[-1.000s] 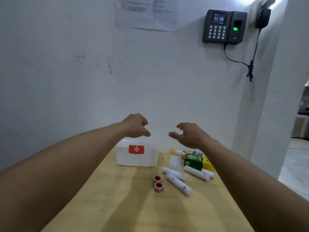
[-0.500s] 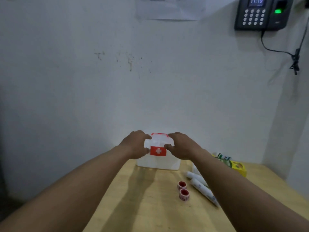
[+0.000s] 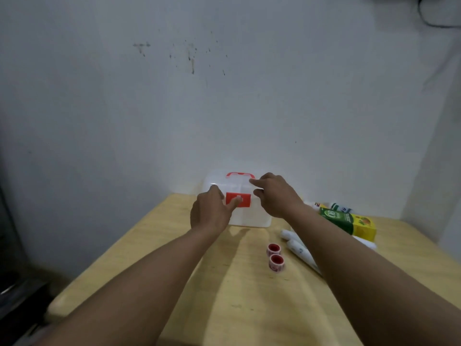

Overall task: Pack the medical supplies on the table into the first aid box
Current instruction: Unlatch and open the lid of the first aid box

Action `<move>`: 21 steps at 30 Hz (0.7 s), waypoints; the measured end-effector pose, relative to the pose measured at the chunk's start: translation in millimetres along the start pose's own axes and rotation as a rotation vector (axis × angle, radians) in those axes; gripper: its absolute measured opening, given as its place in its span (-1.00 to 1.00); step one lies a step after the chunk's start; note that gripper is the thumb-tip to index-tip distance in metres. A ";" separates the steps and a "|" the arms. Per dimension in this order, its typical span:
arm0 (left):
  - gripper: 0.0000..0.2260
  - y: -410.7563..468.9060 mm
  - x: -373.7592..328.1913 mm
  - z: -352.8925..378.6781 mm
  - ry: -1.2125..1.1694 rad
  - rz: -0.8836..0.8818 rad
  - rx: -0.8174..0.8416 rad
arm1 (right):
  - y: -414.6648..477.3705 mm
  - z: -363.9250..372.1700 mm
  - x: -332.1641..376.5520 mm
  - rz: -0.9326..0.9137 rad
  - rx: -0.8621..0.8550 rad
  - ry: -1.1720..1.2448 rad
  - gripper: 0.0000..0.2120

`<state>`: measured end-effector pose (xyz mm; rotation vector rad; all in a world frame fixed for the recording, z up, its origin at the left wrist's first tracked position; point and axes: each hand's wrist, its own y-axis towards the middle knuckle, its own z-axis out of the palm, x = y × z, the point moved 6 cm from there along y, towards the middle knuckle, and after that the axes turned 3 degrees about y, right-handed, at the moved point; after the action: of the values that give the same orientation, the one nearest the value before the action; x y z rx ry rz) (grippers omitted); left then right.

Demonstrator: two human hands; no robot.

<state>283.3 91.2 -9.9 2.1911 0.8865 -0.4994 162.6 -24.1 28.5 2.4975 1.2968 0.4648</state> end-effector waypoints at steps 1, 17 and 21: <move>-0.59 -2.2 0.2 1.8 -0.072 -0.099 0.007 | 0.5 0.4 -0.5 0.001 0.006 -0.005 -0.58; -0.43 -24.0 -0.5 43.5 -0.849 -0.776 0.060 | 1.1 4.1 -5.1 -0.021 0.026 -0.007 -0.51; -0.42 -25.0 -2.9 42.5 -0.827 -0.804 0.047 | 0.9 4.8 -4.2 -0.021 0.017 0.006 -0.51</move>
<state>259.8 71.5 -48.6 1.3340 1.2144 -1.6557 162.9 -28.6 23.9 2.4952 1.3334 0.4590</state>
